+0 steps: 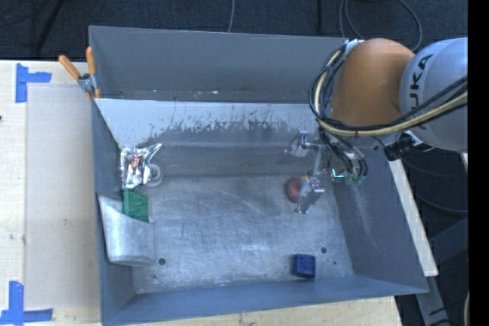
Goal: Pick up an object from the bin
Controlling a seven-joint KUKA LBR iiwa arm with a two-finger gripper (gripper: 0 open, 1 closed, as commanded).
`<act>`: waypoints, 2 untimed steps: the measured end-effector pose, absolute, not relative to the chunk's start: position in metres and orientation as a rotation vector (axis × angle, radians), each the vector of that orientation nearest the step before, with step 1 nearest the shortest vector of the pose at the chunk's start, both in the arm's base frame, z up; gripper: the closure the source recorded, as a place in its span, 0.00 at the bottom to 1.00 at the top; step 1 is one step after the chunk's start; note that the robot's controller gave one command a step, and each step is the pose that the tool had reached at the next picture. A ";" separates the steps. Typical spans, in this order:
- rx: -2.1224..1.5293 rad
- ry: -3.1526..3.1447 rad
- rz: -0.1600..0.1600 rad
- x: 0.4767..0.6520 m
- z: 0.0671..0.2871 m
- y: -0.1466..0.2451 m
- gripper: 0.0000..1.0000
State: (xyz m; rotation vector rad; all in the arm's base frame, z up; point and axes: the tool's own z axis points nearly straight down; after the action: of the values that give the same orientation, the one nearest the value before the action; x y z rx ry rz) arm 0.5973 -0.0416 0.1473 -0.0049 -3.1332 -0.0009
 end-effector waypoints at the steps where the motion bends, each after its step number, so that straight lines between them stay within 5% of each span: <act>1: 0.197 -3.139 -0.004 0.615 0.072 -0.084 0.00; 2: 0.200 -3.145 0.001 0.617 0.075 -0.084 1.00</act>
Offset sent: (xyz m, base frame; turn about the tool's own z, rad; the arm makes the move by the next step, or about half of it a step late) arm 0.0155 -0.0429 -0.0773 -0.1314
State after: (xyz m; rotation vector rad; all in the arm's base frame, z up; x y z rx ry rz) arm 0.6165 -0.0844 0.0752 0.1999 -3.1446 0.0008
